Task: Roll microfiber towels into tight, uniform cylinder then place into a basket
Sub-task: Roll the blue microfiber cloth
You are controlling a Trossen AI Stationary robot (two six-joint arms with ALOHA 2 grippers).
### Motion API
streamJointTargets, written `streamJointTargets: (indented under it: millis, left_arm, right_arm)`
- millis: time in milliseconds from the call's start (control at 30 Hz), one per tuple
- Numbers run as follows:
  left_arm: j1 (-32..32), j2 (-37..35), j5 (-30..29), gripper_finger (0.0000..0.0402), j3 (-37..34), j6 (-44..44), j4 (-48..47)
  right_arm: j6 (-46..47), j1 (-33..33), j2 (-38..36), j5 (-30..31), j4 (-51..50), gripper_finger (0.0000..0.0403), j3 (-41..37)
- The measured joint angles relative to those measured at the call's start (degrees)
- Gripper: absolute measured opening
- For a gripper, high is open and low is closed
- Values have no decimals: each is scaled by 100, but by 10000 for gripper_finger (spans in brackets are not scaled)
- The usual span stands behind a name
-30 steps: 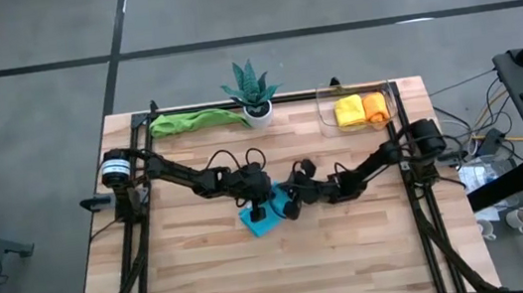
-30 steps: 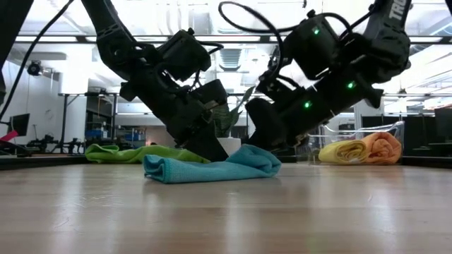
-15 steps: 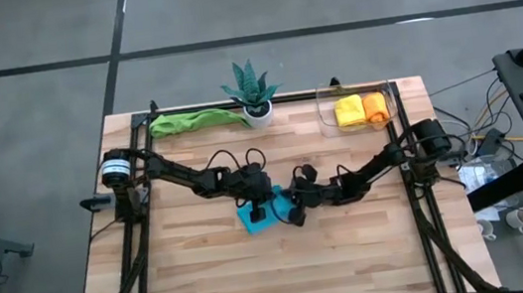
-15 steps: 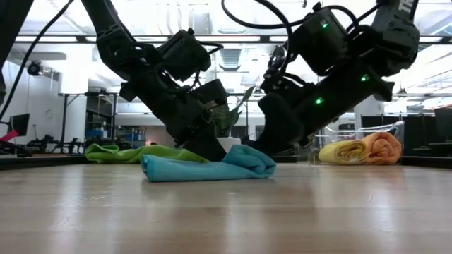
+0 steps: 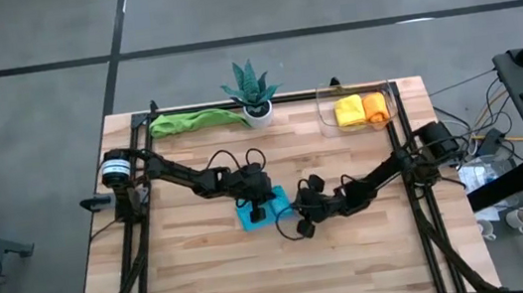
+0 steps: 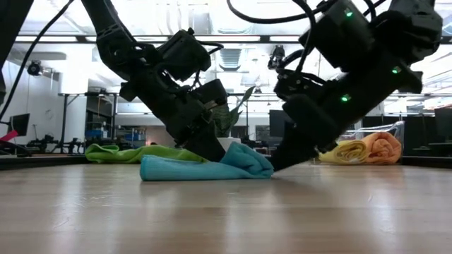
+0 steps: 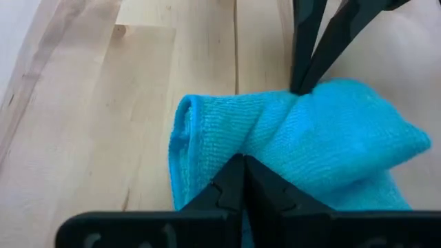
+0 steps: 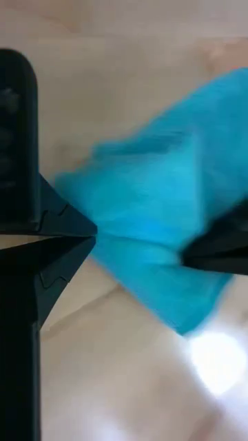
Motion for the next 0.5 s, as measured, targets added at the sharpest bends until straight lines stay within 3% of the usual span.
streamJointTargets:
  millis: [500]
  left_arm:
    - [2,0,-8,0,-2,144,21]
  right_arm:
    - [786,151,-1013,-68,-1362,8,-20]
